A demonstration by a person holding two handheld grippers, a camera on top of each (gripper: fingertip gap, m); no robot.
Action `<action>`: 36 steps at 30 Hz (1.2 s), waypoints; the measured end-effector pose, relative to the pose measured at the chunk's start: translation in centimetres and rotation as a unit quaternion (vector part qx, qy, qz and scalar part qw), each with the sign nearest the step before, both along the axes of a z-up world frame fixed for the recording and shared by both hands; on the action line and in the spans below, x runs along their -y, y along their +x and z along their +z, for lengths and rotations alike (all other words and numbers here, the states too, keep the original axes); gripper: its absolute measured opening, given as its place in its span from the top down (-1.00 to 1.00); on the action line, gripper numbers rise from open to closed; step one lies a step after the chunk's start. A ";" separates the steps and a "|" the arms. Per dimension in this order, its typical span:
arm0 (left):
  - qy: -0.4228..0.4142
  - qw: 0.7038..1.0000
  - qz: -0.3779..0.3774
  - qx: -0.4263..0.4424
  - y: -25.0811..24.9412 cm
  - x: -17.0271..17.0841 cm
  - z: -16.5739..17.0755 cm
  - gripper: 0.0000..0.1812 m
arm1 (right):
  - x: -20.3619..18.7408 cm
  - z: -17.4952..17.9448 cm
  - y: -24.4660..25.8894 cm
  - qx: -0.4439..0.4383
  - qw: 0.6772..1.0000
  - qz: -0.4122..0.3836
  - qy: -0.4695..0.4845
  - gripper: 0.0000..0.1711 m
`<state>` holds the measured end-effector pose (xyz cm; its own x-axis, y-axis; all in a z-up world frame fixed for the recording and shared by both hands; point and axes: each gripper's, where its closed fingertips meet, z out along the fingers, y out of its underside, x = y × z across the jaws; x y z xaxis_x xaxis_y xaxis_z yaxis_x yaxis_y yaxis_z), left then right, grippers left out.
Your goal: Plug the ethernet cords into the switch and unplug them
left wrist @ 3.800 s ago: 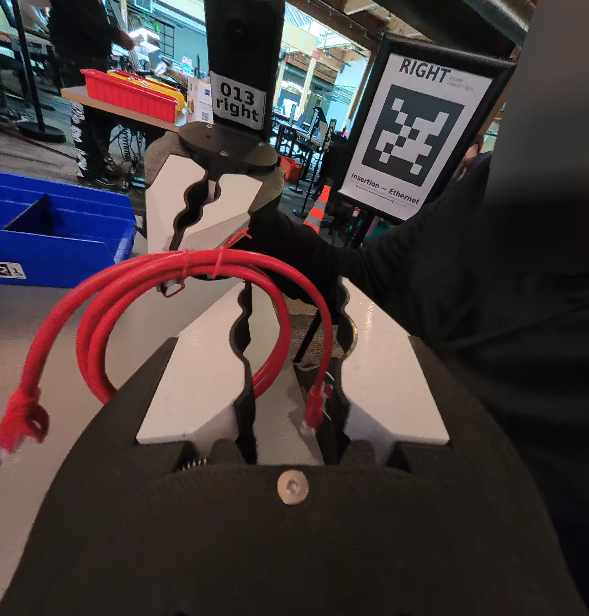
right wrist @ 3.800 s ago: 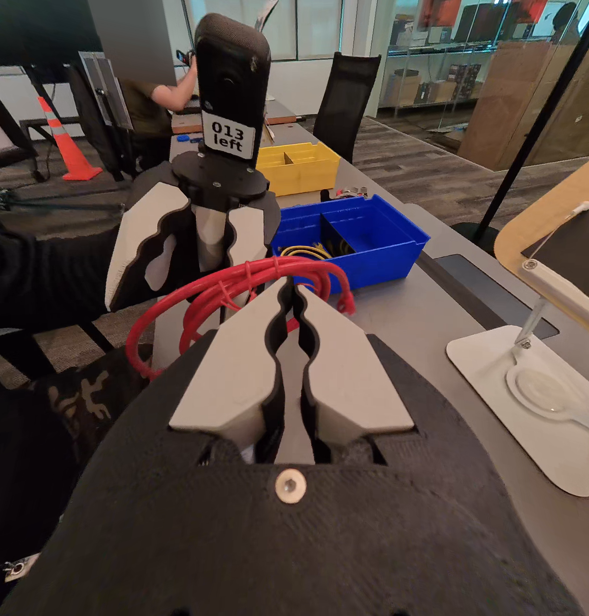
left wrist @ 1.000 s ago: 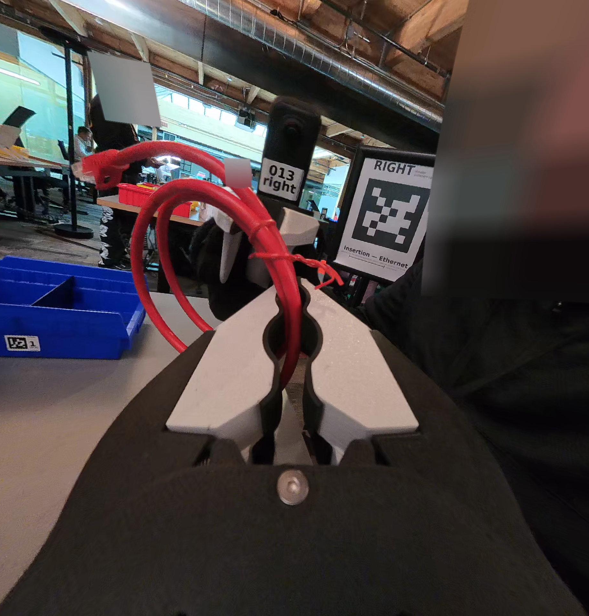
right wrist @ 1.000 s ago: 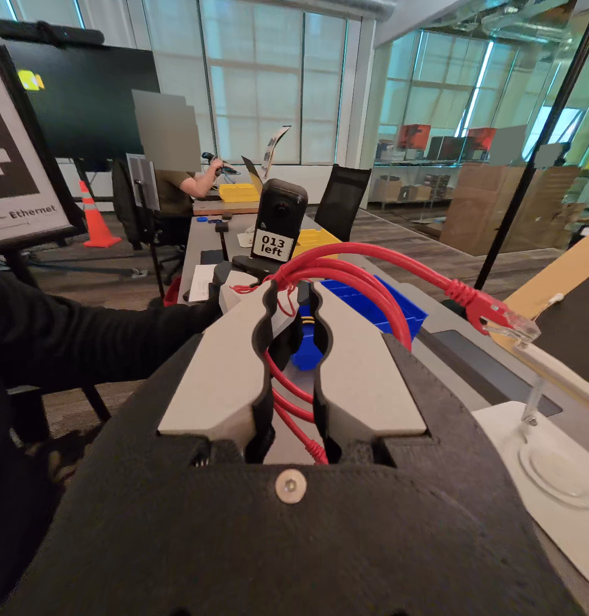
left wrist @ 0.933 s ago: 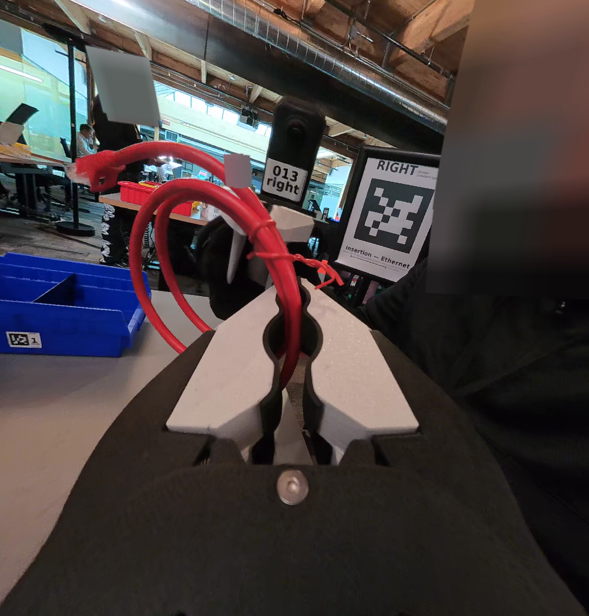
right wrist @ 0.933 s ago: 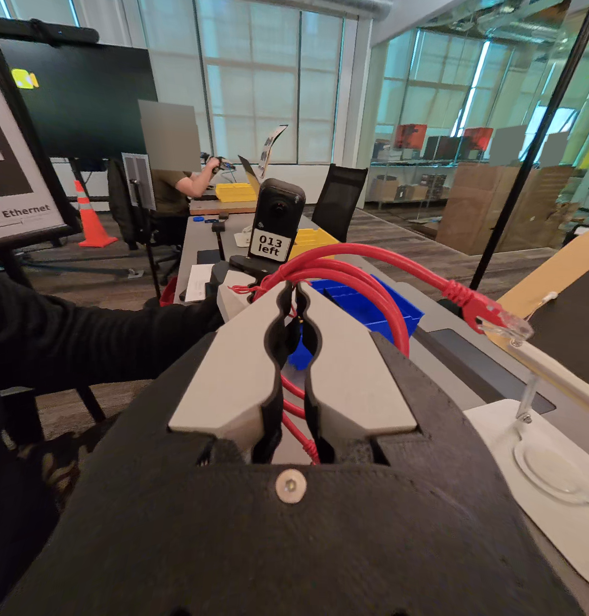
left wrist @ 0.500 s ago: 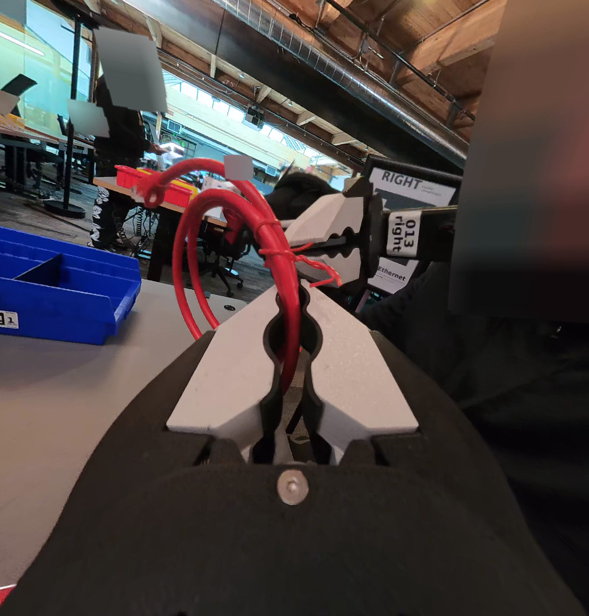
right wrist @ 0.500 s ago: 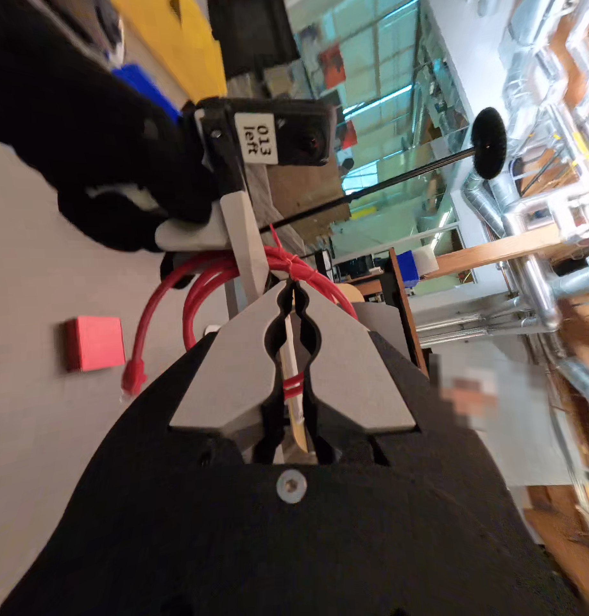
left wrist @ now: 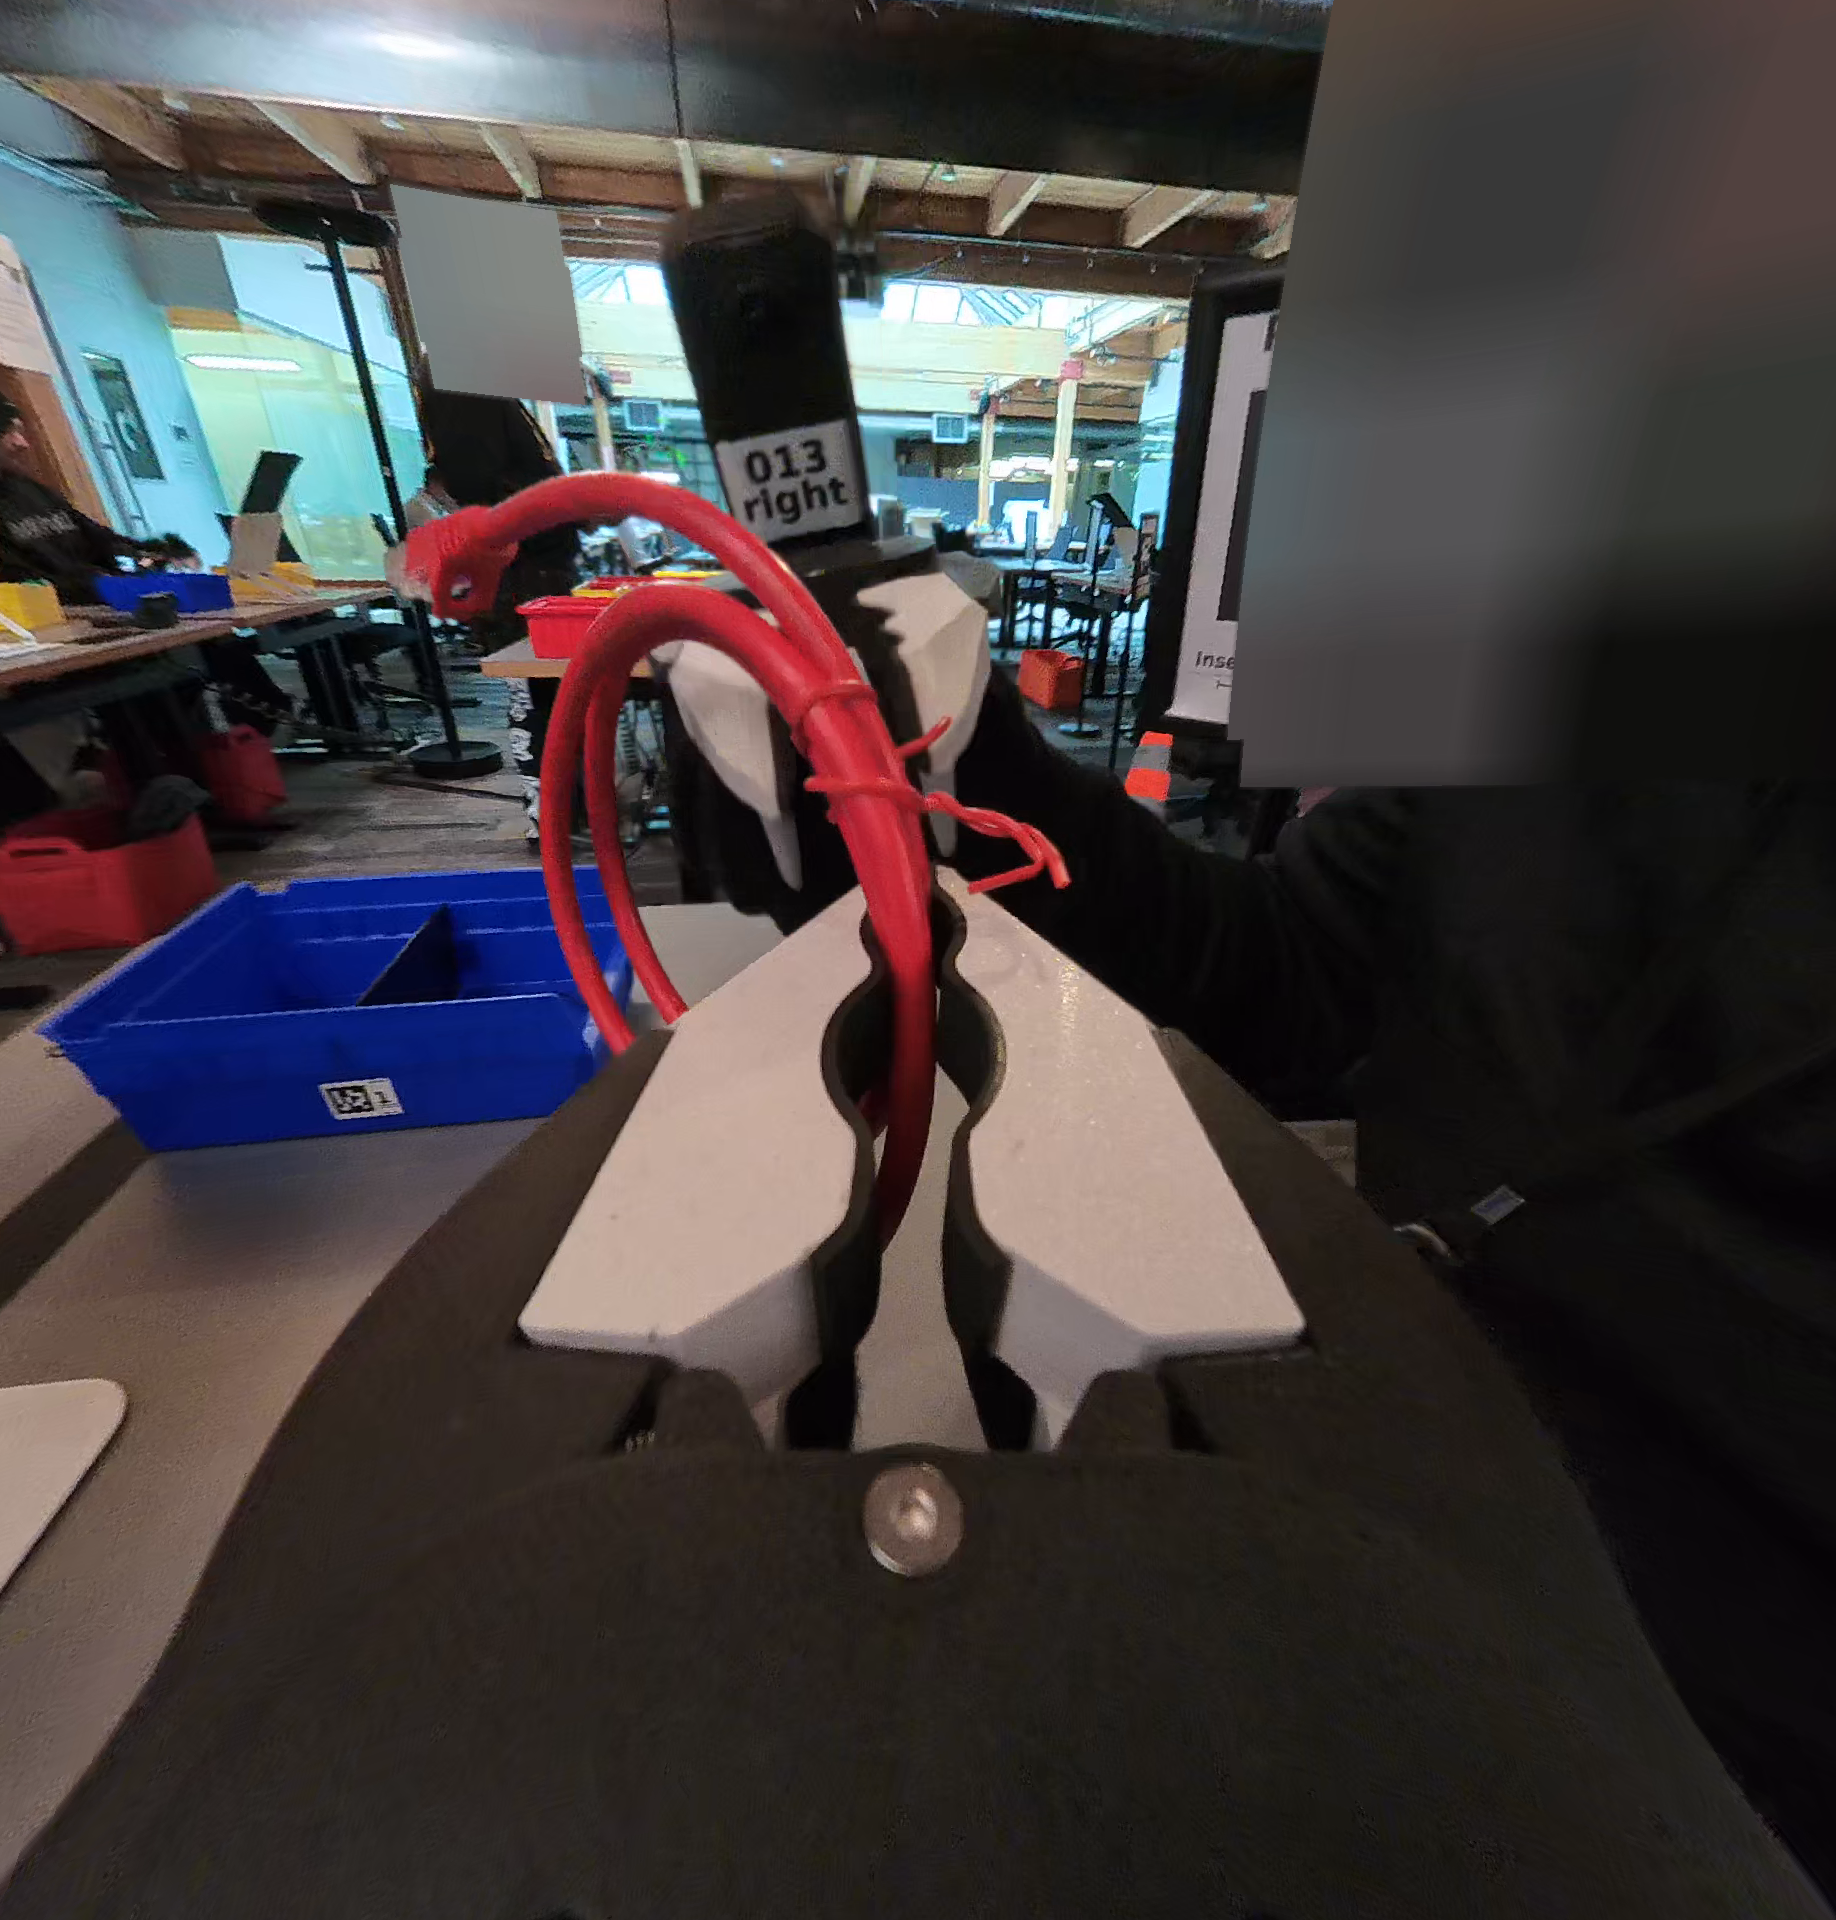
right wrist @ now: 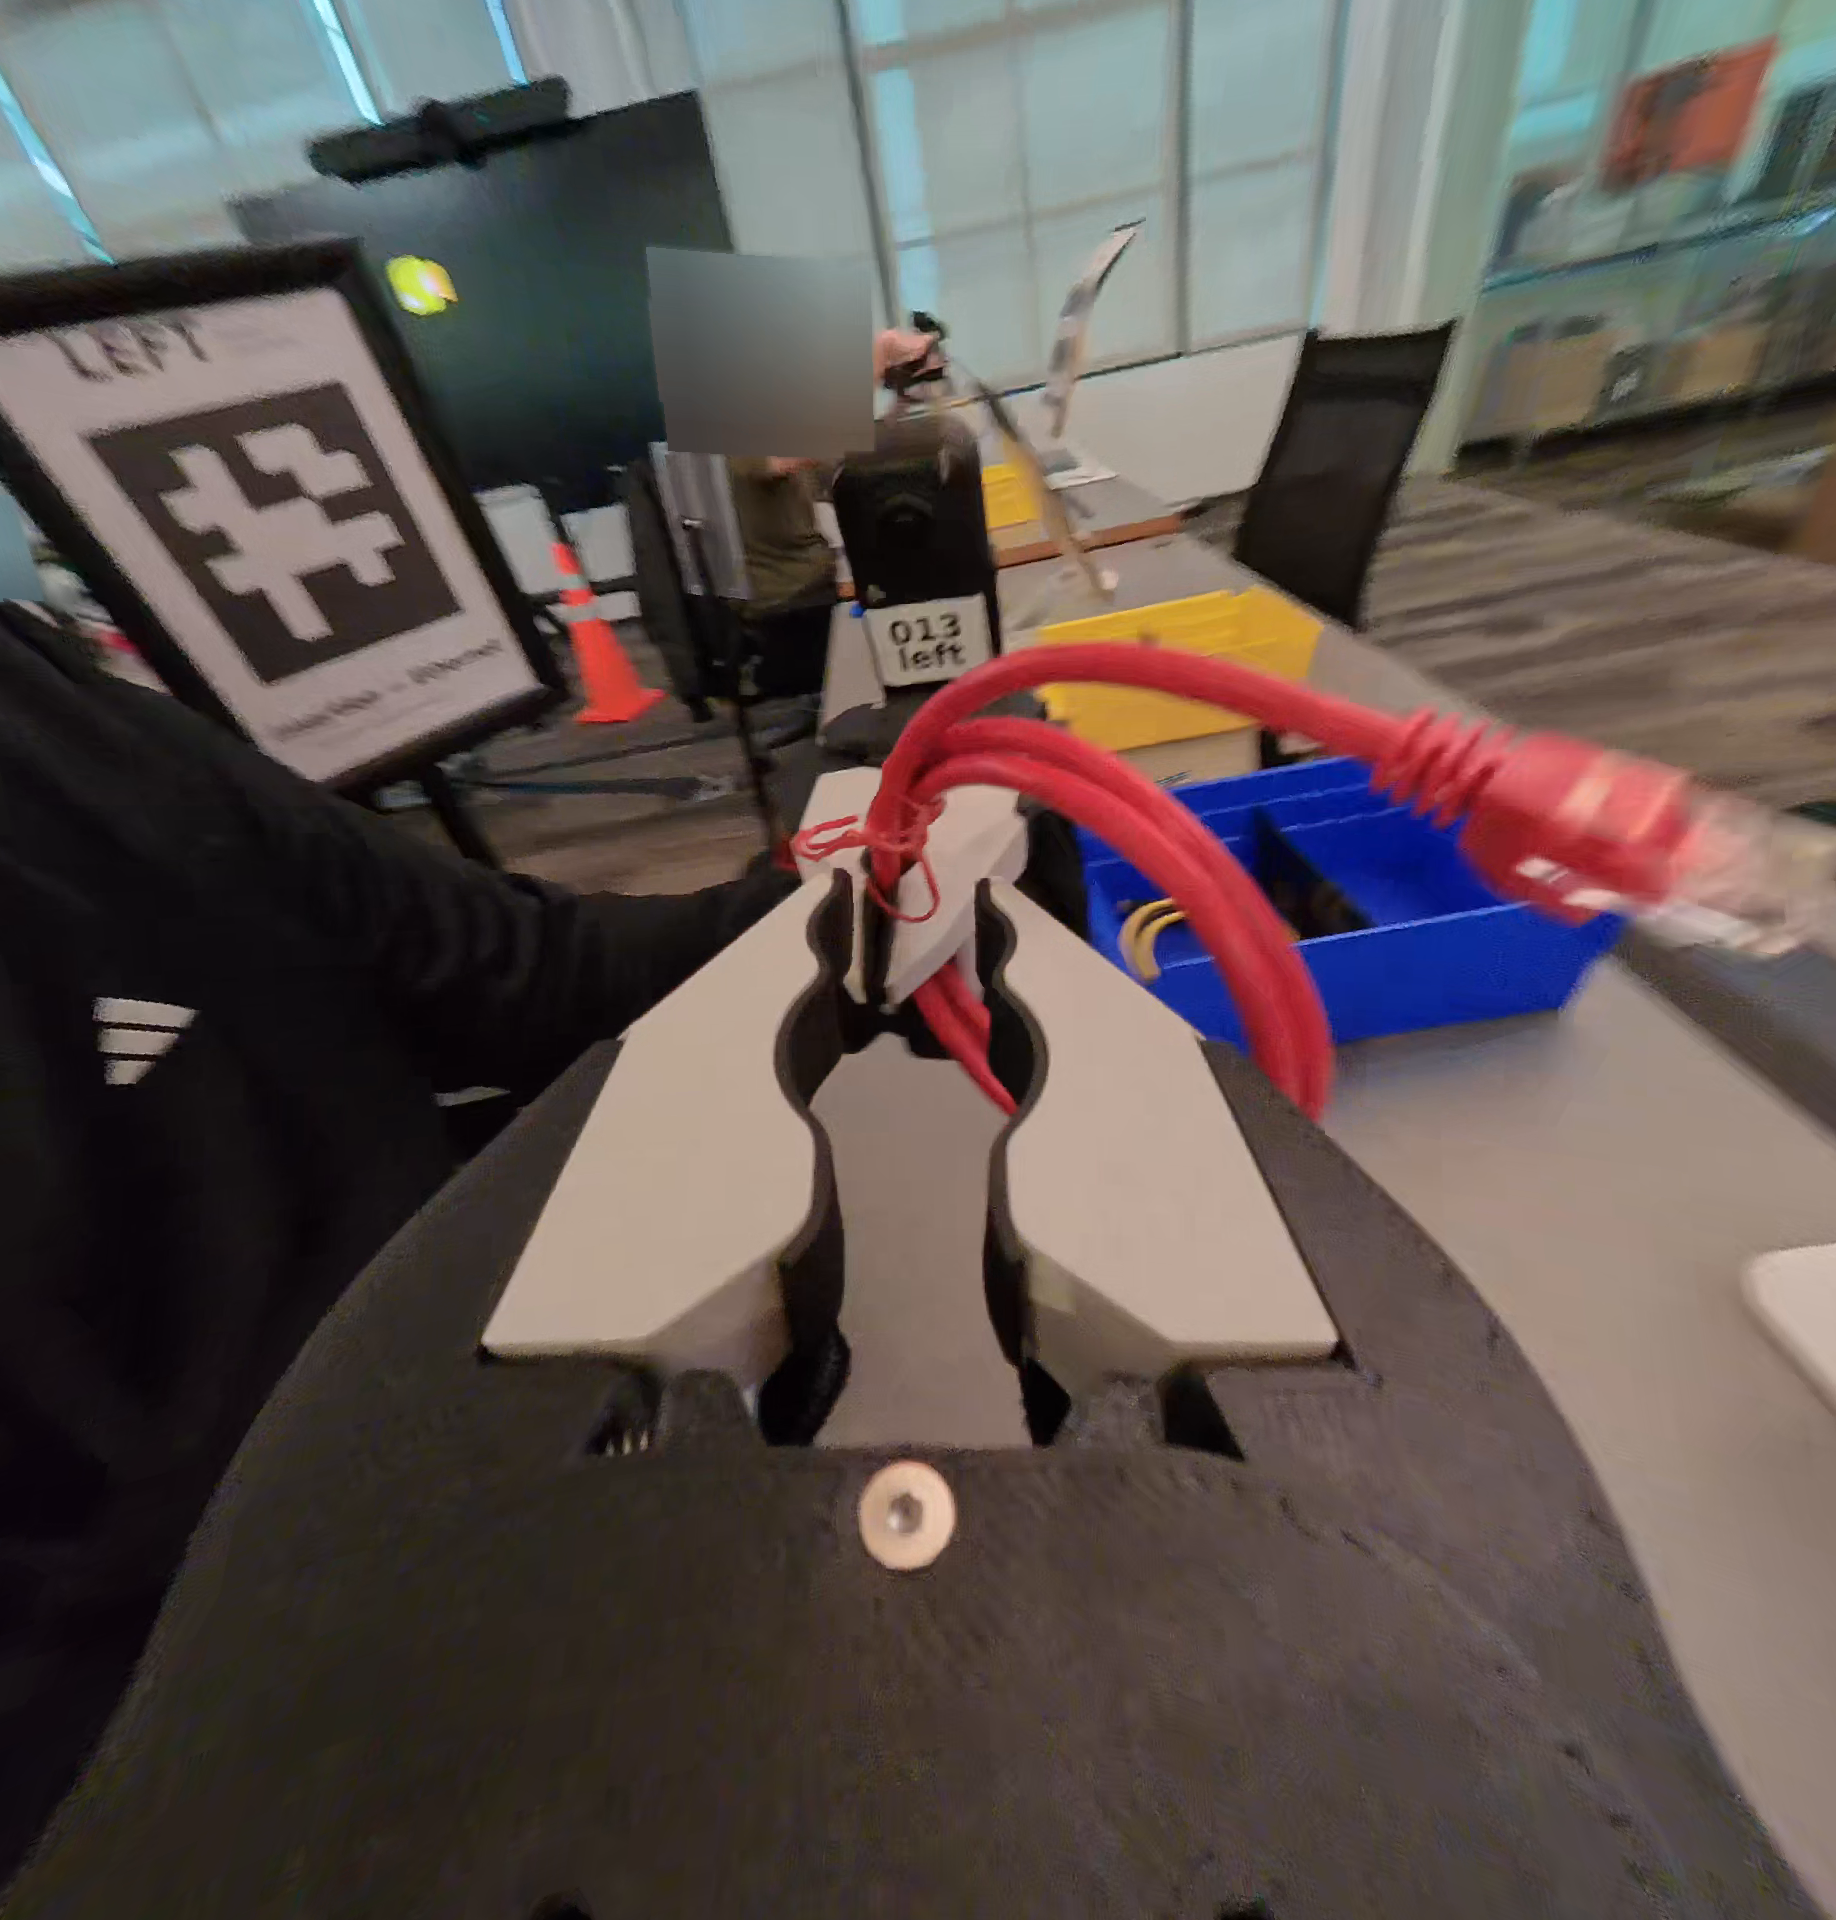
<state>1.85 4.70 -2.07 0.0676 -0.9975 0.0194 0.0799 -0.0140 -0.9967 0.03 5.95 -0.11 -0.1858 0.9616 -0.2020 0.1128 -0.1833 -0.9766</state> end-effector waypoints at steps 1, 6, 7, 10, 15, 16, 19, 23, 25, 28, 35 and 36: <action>0.006 1.000 0.002 -0.007 0.0 0.0 -0.1 1.00 | 0.2 -0.4 -0.3 0.004 1.000 0.011 -0.021 0.74; 0.039 0.999 0.014 -0.026 0.0 0.3 -0.2 1.00 | 1.1 0.3 -0.8 -0.049 0.988 0.084 -0.122 0.77; 0.041 0.999 0.015 -0.026 0.0 0.3 -0.1 1.00 | 1.3 0.3 -0.8 -0.056 0.984 0.098 -0.136 0.77; 0.047 0.998 0.013 -0.028 -0.2 0.5 -0.1 1.00 | 1.8 0.5 -0.5 -0.076 0.971 0.146 -0.174 0.71; 0.059 0.998 0.007 -0.031 -0.1 0.9 -0.1 1.00 | 2.2 1.3 0.0 -0.116 0.952 0.190 -0.208 0.66; 0.063 0.997 0.008 -0.033 -0.1 0.9 0.0 1.00 | 2.2 1.4 0.0 -0.118 0.950 0.193 -0.215 0.68; 0.070 0.997 0.012 -0.041 -0.1 0.9 -0.1 1.00 | 2.3 1.3 -0.2 -0.117 0.950 0.192 -0.216 0.74; 0.073 0.996 0.020 -0.045 -0.4 0.7 -0.1 1.00 | 2.2 1.2 -0.5 -0.107 0.958 0.171 -0.203 0.76; 0.079 0.995 0.025 -0.053 -0.5 0.6 -0.2 1.00 | 2.3 1.1 -0.6 -0.100 0.960 0.167 -0.201 0.77; 0.090 0.993 0.039 -0.068 -0.6 0.4 -0.5 1.00 | 2.1 1.0 -0.6 -0.092 0.962 0.159 -0.202 0.77; 0.123 0.982 0.077 -0.121 -0.9 -0.4 -1.3 1.00 | 2.1 0.1 -0.9 -0.057 0.975 0.134 -0.168 0.75; 0.126 0.980 0.082 -0.127 -0.9 -0.5 -1.4 1.00 | 2.0 -0.1 -0.9 -0.051 0.976 0.129 -0.165 0.75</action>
